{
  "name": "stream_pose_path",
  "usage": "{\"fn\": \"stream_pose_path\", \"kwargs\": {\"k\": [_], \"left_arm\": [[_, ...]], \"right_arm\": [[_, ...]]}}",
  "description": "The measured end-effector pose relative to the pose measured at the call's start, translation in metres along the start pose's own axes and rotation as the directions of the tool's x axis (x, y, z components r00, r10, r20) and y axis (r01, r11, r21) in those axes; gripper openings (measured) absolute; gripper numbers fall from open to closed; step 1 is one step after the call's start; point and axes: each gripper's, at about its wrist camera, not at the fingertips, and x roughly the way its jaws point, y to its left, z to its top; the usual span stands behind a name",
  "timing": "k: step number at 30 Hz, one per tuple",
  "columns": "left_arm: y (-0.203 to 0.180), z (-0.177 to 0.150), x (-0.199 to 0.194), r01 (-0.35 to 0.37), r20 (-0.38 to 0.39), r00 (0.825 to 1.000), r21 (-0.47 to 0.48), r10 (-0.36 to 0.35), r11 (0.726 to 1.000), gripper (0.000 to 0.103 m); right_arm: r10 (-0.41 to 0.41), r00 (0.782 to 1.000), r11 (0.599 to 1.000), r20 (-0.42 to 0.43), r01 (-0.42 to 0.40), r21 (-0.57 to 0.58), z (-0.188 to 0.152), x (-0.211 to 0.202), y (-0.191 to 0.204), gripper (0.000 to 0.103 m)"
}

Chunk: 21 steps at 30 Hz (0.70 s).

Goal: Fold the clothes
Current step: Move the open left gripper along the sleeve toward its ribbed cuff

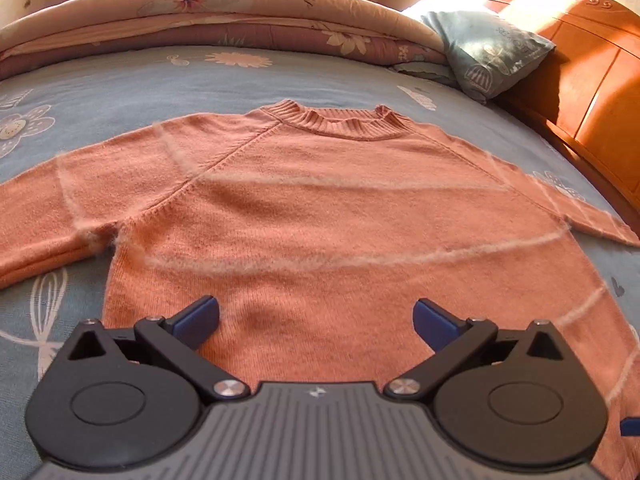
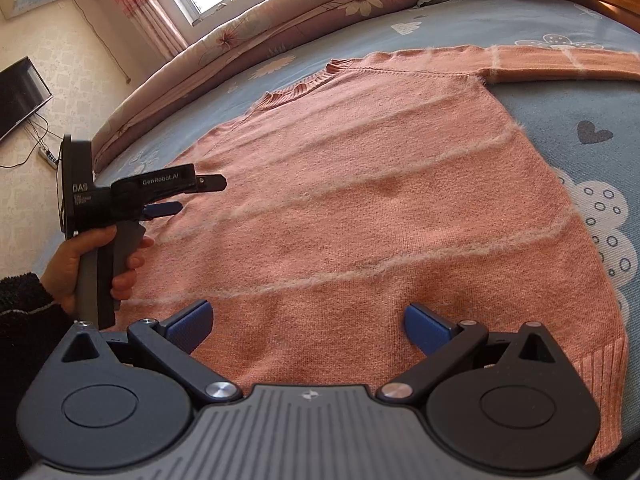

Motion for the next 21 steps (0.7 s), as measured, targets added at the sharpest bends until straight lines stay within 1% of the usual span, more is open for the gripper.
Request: {"fn": "stream_pose_path", "kwargs": {"k": [3, 4, 6, 7, 10, 11, 13, 18, 21], "left_arm": [[0.003, -0.01, -0.016, 0.021, 0.009, 1.0, 0.032, -0.021, 0.999, 0.102], [0.007, -0.007, -0.021, 0.011, 0.032, 0.999, 0.029, -0.012, 1.0, 0.102], [0.023, 0.01, -0.027, -0.029, 0.097, 0.995, 0.009, 0.028, 1.0, 0.102], [0.032, 0.02, -0.026, -0.043, 0.118, 0.992, -0.011, 0.044, 0.999, 0.102], [0.059, 0.044, -0.008, -0.076, 0.134, 0.987, -0.127, 0.093, 0.989, 0.102], [0.066, 0.05, -0.001, -0.089, 0.131, 0.985, -0.159, 0.111, 0.983, 0.102], [0.075, 0.058, 0.014, -0.116, 0.106, 0.985, -0.179, 0.137, 0.977, 0.102], [0.084, 0.061, 0.031, -0.159, 0.067, 0.983, -0.161, 0.171, 0.974, 0.102], [0.089, 0.06, 0.034, -0.166, 0.059, 0.982, -0.168, 0.177, 0.972, 0.102]], "right_arm": [[0.02, 1.0, 0.999, -0.002, -0.02, 0.038, 0.001, -0.001, -0.004, 0.103], [0.022, 1.0, 0.999, -0.002, -0.022, 0.048, 0.001, -0.001, -0.005, 0.103], [0.019, 1.0, 0.999, 0.002, -0.019, 0.049, 0.001, -0.001, -0.005, 0.103], [0.015, 1.0, 0.999, 0.001, -0.015, 0.044, 0.0, -0.001, -0.005, 0.103], [0.0, 1.0, 1.0, -0.003, 0.0, 0.017, -0.001, 0.001, -0.001, 0.103], [-0.005, 1.0, 1.0, -0.005, 0.005, 0.01, -0.001, 0.002, 0.0, 0.103], [-0.013, 1.0, 1.0, -0.007, 0.013, -0.006, -0.001, 0.003, 0.001, 0.103], [-0.03, 1.0, 0.999, -0.001, 0.03, -0.036, -0.003, 0.005, 0.004, 0.103], [-0.034, 0.999, 0.999, -0.003, 0.034, -0.042, -0.003, 0.005, 0.005, 0.103]]}}
